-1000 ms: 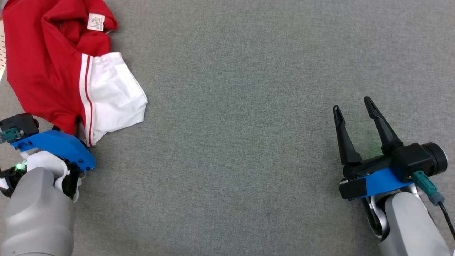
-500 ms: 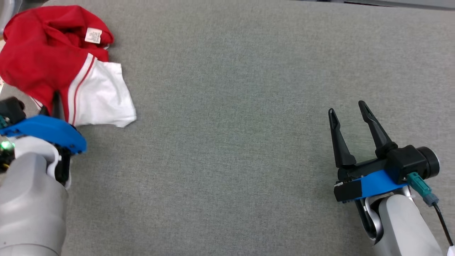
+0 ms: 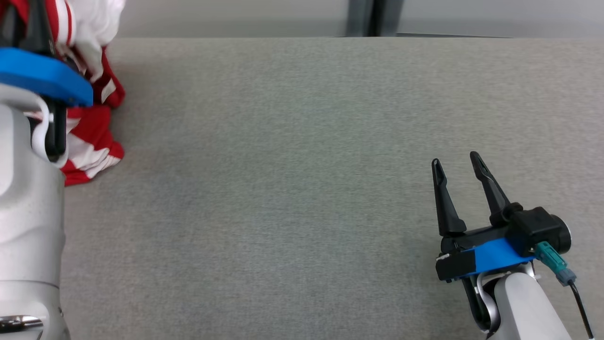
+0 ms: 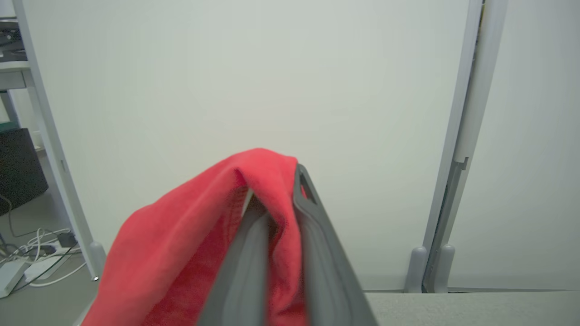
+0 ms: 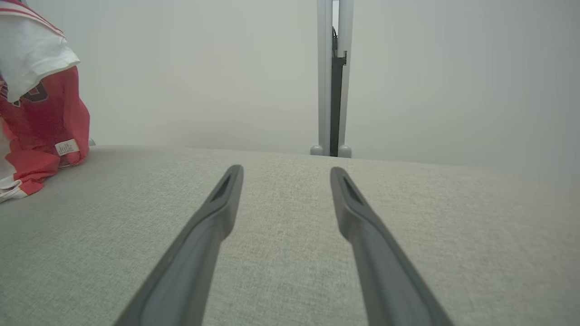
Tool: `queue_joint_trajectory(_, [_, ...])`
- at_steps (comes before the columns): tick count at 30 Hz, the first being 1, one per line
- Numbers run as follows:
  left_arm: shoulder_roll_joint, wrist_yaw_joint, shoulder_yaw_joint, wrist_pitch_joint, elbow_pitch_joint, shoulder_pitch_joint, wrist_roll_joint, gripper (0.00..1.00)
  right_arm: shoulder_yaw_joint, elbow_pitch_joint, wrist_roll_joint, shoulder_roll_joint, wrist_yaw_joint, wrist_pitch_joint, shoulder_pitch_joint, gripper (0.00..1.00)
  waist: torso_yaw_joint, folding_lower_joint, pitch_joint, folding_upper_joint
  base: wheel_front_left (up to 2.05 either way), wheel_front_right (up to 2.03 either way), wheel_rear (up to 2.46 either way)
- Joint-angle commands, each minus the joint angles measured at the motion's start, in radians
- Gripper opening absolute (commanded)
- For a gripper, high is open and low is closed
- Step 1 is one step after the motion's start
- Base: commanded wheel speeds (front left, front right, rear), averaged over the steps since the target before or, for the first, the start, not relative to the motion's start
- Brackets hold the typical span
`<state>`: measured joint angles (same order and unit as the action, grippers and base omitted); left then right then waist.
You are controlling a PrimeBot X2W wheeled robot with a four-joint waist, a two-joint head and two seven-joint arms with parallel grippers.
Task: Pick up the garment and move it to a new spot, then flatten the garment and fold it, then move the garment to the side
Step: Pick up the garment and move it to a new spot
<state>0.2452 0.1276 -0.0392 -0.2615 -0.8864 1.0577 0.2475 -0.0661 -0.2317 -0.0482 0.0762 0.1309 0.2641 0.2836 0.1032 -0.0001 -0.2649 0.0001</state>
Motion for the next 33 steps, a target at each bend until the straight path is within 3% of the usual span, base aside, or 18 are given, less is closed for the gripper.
queue_joint_trajectory(1, [0.003,0.005,-0.015,-0.004,0.039,0.022,-0.008,0.0,0.001,0.001,-0.008,-0.008,0.0,0.001,-0.012,1.0,-0.044,0.0001,0.025,-0.0001,0.0,0.0,0.0])
queue_joint_trajectory(13, [-0.03,0.004,-0.132,0.084,0.353,0.086,-0.027,0.0,0.007,-0.001,-0.037,-0.027,0.0,0.001,-0.044,1.0,-0.238,0.0001,0.071,-0.0001,0.0,0.0,0.0])
queue_joint_trajectory(22, [-0.104,0.003,-0.229,0.166,0.514,0.057,-0.009,0.0,-0.007,0.003,-0.102,-0.027,0.0,0.001,-0.056,1.0,-0.398,0.0001,0.076,-0.0001,0.0,0.0,0.0])
queue_joint_trajectory(27, [-0.132,0.003,-0.278,0.175,0.508,-0.01,0.01,0.0,0.002,0.011,-0.112,-0.027,0.0,0.001,-0.062,1.0,-0.425,0.0001,0.06,-0.0001,0.0,0.0,0.0])
queue_joint_trajectory(33, [-0.159,0.003,-0.339,0.157,0.441,-0.157,0.04,0.0,0.019,0.016,-0.105,-0.027,0.0,0.0,-0.054,1.0,-0.397,0.0001,0.041,-0.0001,0.0,0.0,0.0])
